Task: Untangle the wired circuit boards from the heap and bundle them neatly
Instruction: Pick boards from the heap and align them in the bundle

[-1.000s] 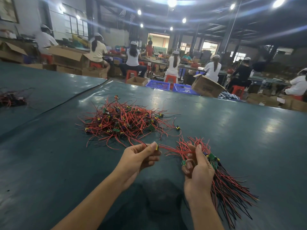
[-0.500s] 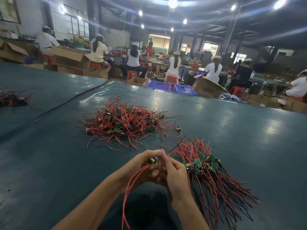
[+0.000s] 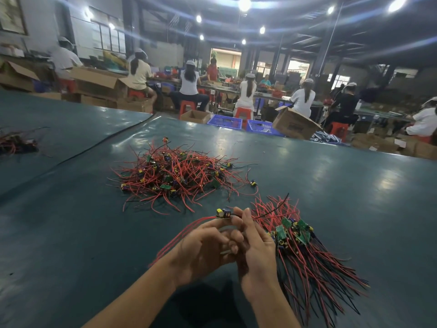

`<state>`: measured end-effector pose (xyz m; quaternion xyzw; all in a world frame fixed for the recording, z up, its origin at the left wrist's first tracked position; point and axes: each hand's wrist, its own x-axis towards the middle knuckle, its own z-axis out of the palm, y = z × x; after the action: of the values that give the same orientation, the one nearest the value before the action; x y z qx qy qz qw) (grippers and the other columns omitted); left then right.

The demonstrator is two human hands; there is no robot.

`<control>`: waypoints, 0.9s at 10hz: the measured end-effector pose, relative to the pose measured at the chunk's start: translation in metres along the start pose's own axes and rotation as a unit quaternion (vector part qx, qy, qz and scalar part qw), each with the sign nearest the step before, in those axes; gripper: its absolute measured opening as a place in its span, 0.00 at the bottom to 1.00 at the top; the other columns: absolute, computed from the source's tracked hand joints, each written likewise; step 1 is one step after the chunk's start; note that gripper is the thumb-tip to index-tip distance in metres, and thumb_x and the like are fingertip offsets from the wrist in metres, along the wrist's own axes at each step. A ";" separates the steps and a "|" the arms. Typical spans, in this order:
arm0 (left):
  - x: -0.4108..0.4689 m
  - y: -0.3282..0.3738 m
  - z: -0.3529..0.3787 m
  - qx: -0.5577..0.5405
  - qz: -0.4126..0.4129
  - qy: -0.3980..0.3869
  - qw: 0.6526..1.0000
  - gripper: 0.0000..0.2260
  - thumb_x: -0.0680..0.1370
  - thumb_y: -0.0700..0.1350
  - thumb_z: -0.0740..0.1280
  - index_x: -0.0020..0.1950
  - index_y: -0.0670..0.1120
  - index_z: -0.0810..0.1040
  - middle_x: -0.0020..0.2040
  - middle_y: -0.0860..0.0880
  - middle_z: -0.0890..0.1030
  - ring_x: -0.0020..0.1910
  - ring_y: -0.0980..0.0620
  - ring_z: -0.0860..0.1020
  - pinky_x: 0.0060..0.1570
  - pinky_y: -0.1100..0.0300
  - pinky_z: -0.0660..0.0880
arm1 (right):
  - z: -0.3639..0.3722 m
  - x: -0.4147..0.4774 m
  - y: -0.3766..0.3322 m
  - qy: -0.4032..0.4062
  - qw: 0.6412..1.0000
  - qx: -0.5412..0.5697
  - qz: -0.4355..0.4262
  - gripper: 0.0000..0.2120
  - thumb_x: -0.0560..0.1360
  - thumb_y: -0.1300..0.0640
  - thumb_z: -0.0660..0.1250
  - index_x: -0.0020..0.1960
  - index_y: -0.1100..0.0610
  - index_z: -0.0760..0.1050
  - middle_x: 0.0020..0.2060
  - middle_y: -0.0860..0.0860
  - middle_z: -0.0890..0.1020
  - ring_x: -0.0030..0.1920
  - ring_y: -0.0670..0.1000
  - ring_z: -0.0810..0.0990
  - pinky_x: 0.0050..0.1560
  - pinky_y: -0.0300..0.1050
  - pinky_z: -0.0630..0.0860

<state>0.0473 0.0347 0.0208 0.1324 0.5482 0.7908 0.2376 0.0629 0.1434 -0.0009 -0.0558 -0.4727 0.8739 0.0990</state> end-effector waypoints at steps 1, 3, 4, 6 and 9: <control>-0.004 0.001 0.005 0.024 0.006 0.033 0.999 0.29 0.82 0.45 0.56 0.21 0.50 0.79 0.23 0.55 0.77 0.23 0.61 0.76 0.27 0.69 0.72 | -0.002 -0.001 0.001 0.000 0.998 -0.061 -0.013 0.15 0.69 0.47 0.70 0.47 0.57 0.86 0.34 0.57 0.83 0.29 0.48 0.80 0.25 0.39 0.75; 0.006 -0.010 -0.007 0.088 0.046 0.155 0.983 0.18 0.81 0.50 0.62 0.34 0.42 0.74 0.27 0.48 0.76 0.27 0.51 0.74 0.34 0.59 0.72 | 0.001 0.002 0.002 0.051 0.994 -0.092 -0.011 0.13 0.67 0.46 0.71 0.42 0.54 0.87 0.28 0.49 0.79 0.27 0.48 0.76 0.30 0.40 0.73; 0.005 -0.006 -0.005 0.122 0.079 0.123 0.982 0.22 0.80 0.47 0.61 0.26 0.44 0.74 0.24 0.45 0.73 0.24 0.49 0.71 0.30 0.61 0.72 | -0.010 0.011 -0.008 0.124 0.991 -0.046 -0.001 0.10 0.71 0.50 0.71 0.39 0.54 0.86 0.24 0.45 0.70 0.22 0.42 0.62 0.22 0.35 0.61; 0.003 0.002 -0.009 0.147 0.102 0.078 0.981 0.26 0.81 0.47 0.59 0.21 0.47 0.71 0.21 0.47 0.71 0.23 0.50 0.69 0.31 0.63 0.70 | -0.029 0.025 -0.031 0.174 0.982 0.065 -0.028 0.09 0.78 0.56 0.66 0.43 0.57 0.82 0.28 0.46 0.71 0.20 0.41 0.60 0.19 0.33 0.56; 0.006 -0.006 -0.011 0.145 0.126 0.075 0.979 0.21 0.75 0.57 0.61 0.25 0.46 0.74 0.24 0.46 0.73 0.24 0.50 0.72 0.32 0.62 0.73 | -0.012 0.014 -0.007 0.116 0.990 -0.072 -0.023 0.13 0.70 0.41 0.70 0.41 0.49 0.86 0.28 0.43 0.74 0.23 0.42 0.62 0.23 0.35 0.61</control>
<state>0.0385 0.0310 0.0106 0.1738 0.6522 0.7343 0.0729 0.0523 0.1600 -0.0017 -0.1528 -0.5208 0.8226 0.1693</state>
